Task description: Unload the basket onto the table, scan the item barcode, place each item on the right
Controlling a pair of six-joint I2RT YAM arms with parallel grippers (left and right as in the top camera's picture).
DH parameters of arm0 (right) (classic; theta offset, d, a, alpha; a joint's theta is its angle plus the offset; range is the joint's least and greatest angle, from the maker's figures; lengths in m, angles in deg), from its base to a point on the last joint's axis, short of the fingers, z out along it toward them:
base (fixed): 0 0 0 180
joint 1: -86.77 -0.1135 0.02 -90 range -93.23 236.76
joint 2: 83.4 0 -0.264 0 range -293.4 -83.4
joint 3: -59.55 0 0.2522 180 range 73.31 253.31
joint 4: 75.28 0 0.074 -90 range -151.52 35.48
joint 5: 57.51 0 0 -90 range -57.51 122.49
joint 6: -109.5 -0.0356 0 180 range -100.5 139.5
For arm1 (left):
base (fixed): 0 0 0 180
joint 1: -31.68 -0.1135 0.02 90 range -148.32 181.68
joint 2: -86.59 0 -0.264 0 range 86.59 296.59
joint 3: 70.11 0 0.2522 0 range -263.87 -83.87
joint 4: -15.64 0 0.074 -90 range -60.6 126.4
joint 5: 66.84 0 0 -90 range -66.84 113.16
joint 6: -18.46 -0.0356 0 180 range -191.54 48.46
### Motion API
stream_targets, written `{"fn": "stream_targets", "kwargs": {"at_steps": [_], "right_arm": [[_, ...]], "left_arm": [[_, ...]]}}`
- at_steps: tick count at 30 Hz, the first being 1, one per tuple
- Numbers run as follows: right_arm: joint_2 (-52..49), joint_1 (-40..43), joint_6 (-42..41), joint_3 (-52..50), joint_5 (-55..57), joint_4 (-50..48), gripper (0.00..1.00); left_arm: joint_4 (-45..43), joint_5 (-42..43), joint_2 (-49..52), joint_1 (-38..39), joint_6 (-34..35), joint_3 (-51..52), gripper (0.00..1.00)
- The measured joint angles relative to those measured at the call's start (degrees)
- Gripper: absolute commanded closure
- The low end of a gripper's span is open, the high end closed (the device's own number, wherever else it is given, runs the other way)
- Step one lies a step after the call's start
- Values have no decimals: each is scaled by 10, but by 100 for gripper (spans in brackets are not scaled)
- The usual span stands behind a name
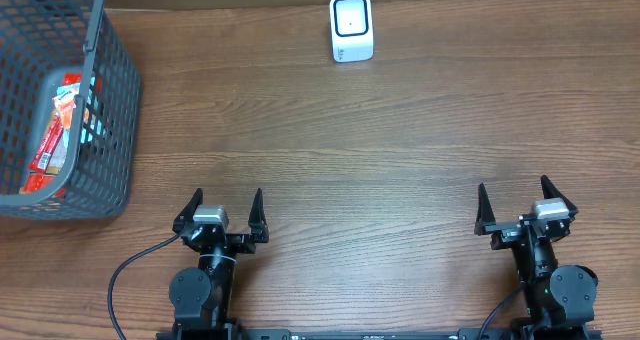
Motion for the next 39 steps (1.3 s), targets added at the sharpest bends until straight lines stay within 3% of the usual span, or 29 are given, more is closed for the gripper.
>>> {"fn": "stream_targets", "kwargs": {"at_steps": [31, 39], "right_arm": [[0, 0, 0, 0, 0, 0, 0], [0, 0, 0, 0, 0, 0, 0]], "left_arm": [[0, 0, 0, 0, 0, 0, 0], [-9, -40, 0, 0, 0, 0, 0]]}}
